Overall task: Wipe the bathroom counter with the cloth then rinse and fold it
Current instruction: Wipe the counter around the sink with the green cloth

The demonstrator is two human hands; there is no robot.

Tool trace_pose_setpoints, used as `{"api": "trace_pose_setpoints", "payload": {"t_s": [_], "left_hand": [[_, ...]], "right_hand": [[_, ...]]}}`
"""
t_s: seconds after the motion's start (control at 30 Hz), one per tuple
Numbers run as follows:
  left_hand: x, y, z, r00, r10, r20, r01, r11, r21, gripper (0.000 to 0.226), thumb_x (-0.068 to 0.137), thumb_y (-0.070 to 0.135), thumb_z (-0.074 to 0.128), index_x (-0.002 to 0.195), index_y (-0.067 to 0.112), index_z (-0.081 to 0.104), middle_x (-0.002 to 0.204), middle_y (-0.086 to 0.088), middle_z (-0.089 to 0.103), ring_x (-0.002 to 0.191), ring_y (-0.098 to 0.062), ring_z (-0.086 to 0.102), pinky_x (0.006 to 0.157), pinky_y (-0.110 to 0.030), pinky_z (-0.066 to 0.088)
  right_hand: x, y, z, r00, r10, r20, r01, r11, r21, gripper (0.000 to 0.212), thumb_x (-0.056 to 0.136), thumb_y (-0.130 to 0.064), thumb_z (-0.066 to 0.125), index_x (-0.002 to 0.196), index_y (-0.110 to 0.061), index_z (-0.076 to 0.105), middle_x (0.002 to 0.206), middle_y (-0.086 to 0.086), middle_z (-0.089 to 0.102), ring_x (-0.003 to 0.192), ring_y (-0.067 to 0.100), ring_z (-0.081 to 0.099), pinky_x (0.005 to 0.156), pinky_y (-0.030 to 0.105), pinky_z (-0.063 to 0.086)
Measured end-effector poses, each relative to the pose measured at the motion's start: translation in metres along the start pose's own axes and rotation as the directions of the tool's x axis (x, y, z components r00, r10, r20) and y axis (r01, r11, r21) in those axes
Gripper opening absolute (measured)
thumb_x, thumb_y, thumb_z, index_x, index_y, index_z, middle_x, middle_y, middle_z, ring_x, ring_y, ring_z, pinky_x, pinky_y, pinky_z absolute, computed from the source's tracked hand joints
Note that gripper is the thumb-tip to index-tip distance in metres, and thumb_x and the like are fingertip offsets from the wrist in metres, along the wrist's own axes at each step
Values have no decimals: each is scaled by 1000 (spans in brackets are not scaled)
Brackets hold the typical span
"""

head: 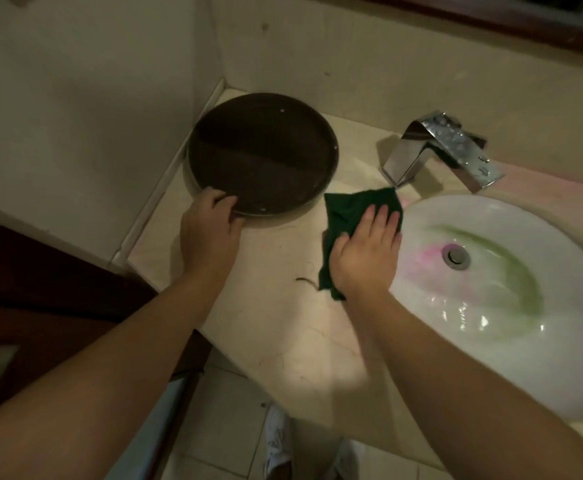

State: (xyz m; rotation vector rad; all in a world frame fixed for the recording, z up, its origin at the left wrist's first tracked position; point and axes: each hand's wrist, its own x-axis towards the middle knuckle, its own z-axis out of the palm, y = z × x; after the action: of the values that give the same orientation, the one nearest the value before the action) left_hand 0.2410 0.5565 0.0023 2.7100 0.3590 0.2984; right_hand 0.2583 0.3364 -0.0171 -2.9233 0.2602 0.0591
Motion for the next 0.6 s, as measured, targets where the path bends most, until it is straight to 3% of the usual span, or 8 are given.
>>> {"api": "trace_pose_setpoints", "payload": {"t_s": [0.1, 0.2, 0.3, 0.6], "left_hand": [[-43, 15, 0, 990, -38, 139, 23, 994, 107, 68, 94, 30, 49, 152, 9, 22, 159, -10, 23, 147, -28, 17, 118, -44, 23], [-75, 18, 12, 960, -98, 262, 38, 973, 226, 71, 98, 40, 30, 154, 5, 4, 163, -11, 5, 150, -27, 2, 121, -45, 11], [-79, 15, 18, 961, -120, 249, 40, 952, 305, 71, 98, 41, 24, 154, 3, 3, 163, -12, 3, 150, -28, 3, 121, -45, 11], [-78, 12, 22, 967, -105, 231, 24, 944, 330, 71, 96, 42, 19, 153, 2, 9, 163, -14, 9, 149, -30, 8, 121, -45, 11]], "right_hand": [[-52, -6, -2, 986, -156, 52, 157, 988, -13, 69, 96, -38, 27, 154, -5, 12, 162, 15, 10, 150, 32, 5, 122, 45, 4], [-107, -6, -7, 934, -328, 139, 324, 945, 53, 70, 94, -40, 33, 155, -12, 15, 163, 10, 9, 151, 25, 2, 121, 42, 0], [-109, 2, -7, 898, -404, 176, 397, 915, 72, 70, 93, -41, 33, 156, -16, 14, 164, 6, 8, 151, 22, 0, 120, 38, -4], [43, -8, -7, 942, -317, 105, 320, 948, -5, 66, 97, -41, 26, 155, -12, 12, 164, 9, 10, 151, 23, 5, 119, 37, -1]]}}
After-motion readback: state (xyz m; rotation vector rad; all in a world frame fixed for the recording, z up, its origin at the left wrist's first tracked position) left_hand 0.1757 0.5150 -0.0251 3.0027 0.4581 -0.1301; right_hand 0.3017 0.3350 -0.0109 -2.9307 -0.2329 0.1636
